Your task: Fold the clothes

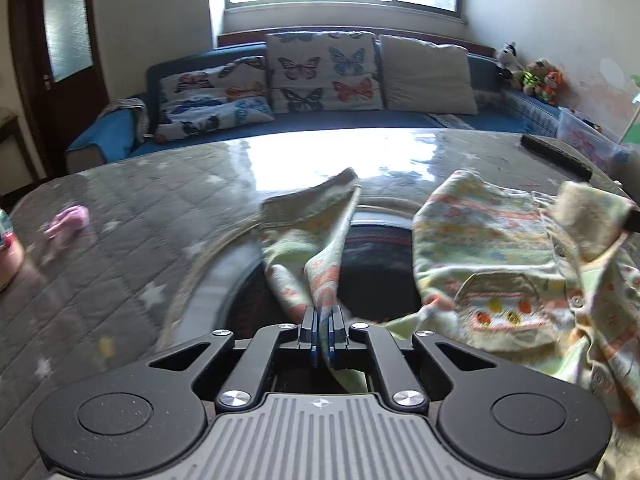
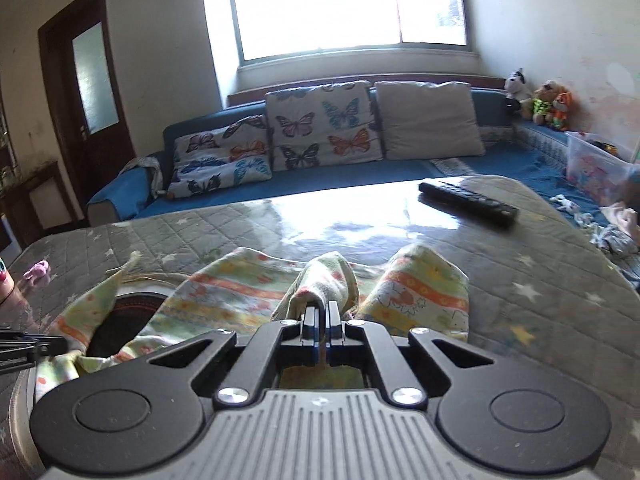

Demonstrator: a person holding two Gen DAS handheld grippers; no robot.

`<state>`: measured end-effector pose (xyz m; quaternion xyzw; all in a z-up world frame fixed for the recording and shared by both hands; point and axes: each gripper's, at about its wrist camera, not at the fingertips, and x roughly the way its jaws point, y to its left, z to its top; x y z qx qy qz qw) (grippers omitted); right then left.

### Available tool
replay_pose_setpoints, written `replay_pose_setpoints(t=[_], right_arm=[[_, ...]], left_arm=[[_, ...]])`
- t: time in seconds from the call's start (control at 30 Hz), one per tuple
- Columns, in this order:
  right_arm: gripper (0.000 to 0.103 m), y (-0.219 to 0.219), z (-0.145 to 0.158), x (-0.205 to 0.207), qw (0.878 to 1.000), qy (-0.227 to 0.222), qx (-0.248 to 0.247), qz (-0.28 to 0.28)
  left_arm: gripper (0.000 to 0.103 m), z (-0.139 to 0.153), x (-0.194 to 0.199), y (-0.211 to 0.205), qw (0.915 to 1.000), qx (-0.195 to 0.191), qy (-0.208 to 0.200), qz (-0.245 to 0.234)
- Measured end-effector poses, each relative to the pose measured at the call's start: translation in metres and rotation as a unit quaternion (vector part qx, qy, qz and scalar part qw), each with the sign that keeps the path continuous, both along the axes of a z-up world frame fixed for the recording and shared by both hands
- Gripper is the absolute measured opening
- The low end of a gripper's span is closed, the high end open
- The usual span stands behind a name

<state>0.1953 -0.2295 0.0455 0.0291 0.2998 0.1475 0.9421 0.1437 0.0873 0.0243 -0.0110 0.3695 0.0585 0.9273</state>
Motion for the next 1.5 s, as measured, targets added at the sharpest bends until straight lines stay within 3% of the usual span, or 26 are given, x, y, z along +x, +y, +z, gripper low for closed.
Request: replay_pose_setpoints(t=[0.3,0.57,0.6,0.7,0.73,1.0,1.1,1.2,1.33,1.5], right_arm=[[0.002,-0.040,0.002,-0.065,0.999,-0.010,0.024,-0.025],[0.002,-0.093,-0.005,-0.129,0.994,0.000,0.039,-0.105],[0.002,-0.099,-0.005,-0.134,0.992,0.001,0.040,-0.116],[0.002,-0.116,-0.008,-0.144,0.988,0.005,0.038,-0.148],[0.002,-0.121,-0.009,-0.147,0.987,0.006,0.036,-0.158],[0.002,-0.157,-0.020,-0.161,0.972,0.028,0.021,-0.230],[0.002,-0.162,-0.025,-0.163,0.969,0.039,0.014,-0.244],[0.004,-0.159,-0.022,-0.164,0.969,0.031,0.003,-0.244],[0.008,-0.144,-0.012,-0.157,0.974,0.006,-0.017,-0.226],[0.010,-0.117,-0.004,-0.152,0.978,-0.028,-0.056,-0.199]], left_arm=[[0.000,0.005,-0.063,0.048,0.9973,-0.002,-0.008,0.072],[0.004,0.010,-0.068,0.035,0.9993,0.005,-0.015,0.033],[0.011,0.010,-0.064,0.029,0.9995,0.009,-0.017,0.024],[0.049,0.009,-0.047,0.014,0.9994,0.026,-0.020,0.005],[0.053,0.007,-0.041,0.010,0.9992,0.035,-0.021,0.003],[0.058,-0.007,0.009,-0.004,0.9965,0.077,-0.009,-0.031],[0.056,-0.016,0.020,-0.007,0.9940,0.098,0.001,-0.048],[0.029,-0.022,0.023,-0.007,0.9934,0.100,0.008,-0.056],[0.009,-0.022,0.018,-0.004,0.9943,0.094,0.000,-0.050],[0.002,-0.011,0.003,0.013,0.9964,0.083,-0.020,-0.003]])
